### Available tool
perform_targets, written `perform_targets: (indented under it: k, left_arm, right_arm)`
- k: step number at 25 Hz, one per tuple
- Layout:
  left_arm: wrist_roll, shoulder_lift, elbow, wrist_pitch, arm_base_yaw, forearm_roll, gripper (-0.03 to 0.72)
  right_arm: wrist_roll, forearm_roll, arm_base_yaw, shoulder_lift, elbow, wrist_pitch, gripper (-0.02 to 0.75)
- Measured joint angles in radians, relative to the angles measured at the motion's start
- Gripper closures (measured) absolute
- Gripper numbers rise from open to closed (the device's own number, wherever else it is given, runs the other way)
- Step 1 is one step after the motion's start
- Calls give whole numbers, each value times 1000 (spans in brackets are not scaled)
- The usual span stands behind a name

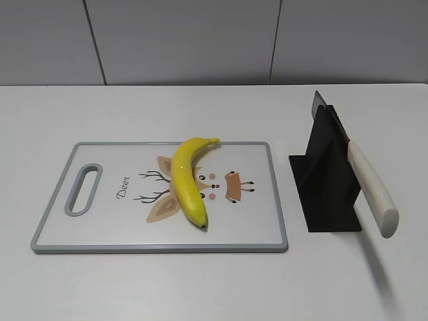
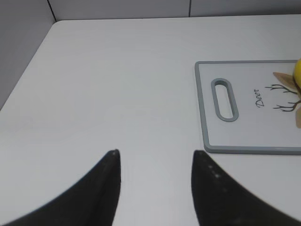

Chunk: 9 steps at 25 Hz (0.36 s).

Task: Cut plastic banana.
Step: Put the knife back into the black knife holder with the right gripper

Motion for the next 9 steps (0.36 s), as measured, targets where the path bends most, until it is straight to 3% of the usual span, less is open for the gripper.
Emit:
perform_targets:
  k: [9]
  left_arm:
    - [0,0,0,0,1,0,249]
  right_arm:
    - [0,1,0,0,0,0,146]
